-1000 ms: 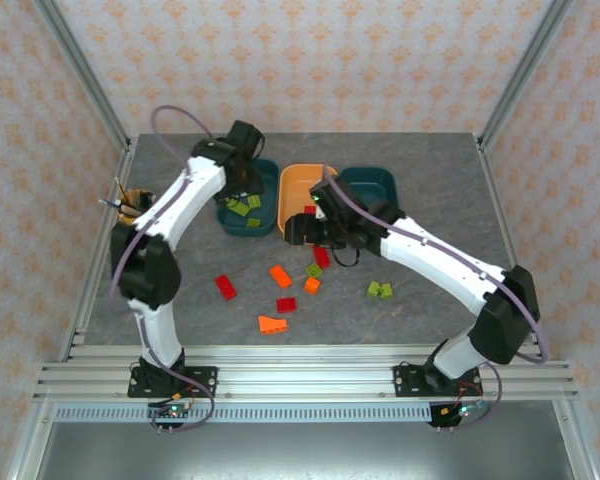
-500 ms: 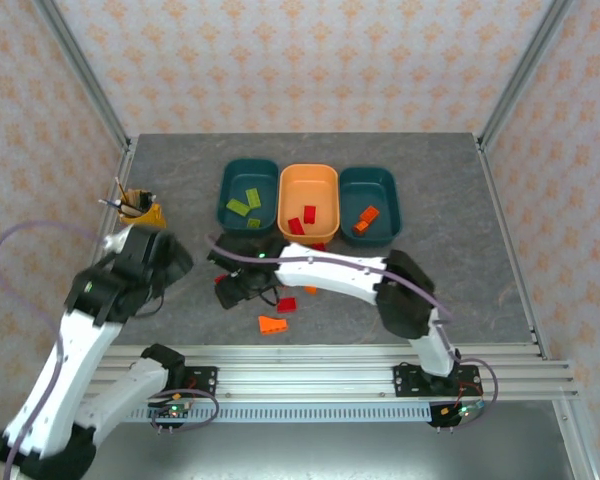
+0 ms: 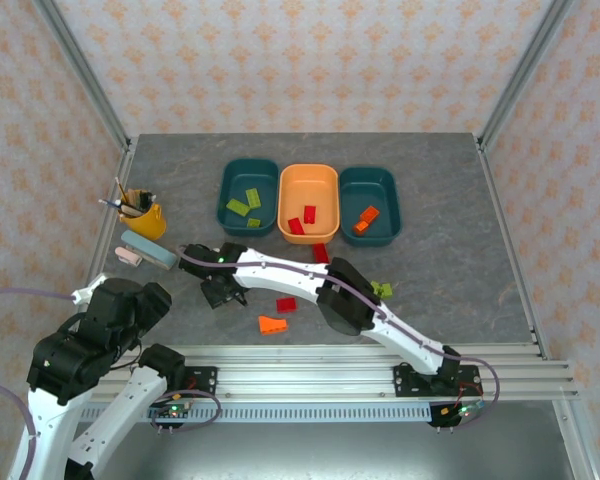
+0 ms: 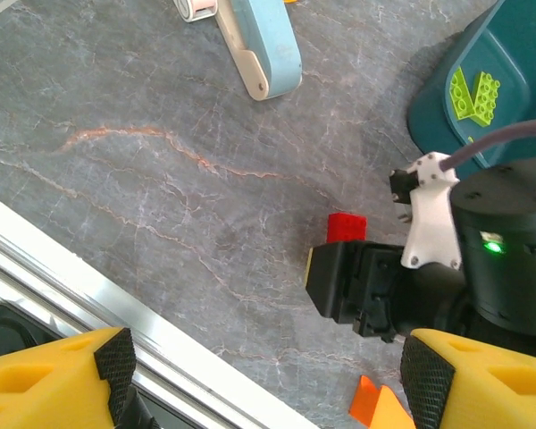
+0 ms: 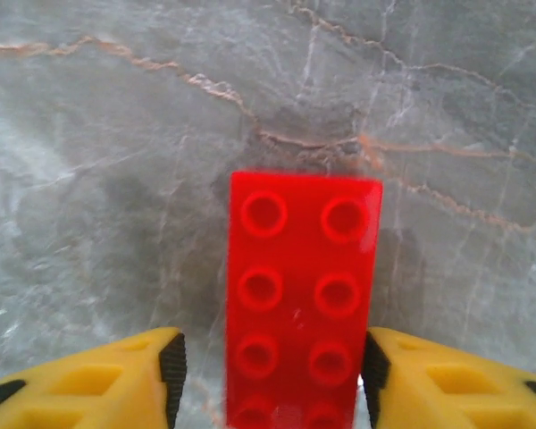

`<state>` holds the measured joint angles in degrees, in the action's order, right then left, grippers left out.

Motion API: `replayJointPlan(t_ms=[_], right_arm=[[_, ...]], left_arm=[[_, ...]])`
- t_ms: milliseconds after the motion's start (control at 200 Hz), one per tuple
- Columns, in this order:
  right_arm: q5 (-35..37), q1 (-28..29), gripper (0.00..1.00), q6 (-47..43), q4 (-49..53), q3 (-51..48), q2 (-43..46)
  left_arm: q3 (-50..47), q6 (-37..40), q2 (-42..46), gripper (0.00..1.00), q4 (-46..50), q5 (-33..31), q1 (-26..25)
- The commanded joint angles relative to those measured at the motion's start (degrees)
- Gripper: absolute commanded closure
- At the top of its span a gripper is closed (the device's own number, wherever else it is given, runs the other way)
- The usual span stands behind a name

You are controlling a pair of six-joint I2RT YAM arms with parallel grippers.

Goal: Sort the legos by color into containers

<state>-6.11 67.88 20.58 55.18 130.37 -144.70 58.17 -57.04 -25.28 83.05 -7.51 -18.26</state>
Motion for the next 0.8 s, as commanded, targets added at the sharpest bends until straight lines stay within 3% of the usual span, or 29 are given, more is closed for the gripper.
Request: replayJointPlan(t_ms=[0, 115, 210, 525, 651, 796], right_arm=[[2.7, -1.24, 0.57, 1.24, 3.15, 2.47, -1.41], [3.84, -1.74, 0.74, 1.62, 3.35, 2.59, -0.93], [4.81, -2.32, 0.8, 1.91, 2.44, 0.99, 1.82], [7.69, -12.12, 0.83, 4.78, -0.54, -13.38, 22.64], [7.6, -18.75, 0.83, 7.54, 0.84, -19.32, 27.73], [6.58, -25.59, 0.83, 11.68, 2.78, -21.65, 28.57]], left_arm=[[1.55, 0.9, -0.29, 0.19, 1.4, 1.22, 0.07], [1.01, 2.02, -0.17, 0.2, -0.44, 3.16, 0.07], [0.09, 3.66, -0.68, 0.2, -4.17, 6.31, 0.07], [-2.76, 8.45, -10.45, 0.21, -22.45, 19.59, -0.09], [-2.41, 9.17, -16.6, 0.21, -30.26, 21.13, -1.42], [0.56, 10.51, -25.75, 0.21, -36.5, 18.86, -6.66]])
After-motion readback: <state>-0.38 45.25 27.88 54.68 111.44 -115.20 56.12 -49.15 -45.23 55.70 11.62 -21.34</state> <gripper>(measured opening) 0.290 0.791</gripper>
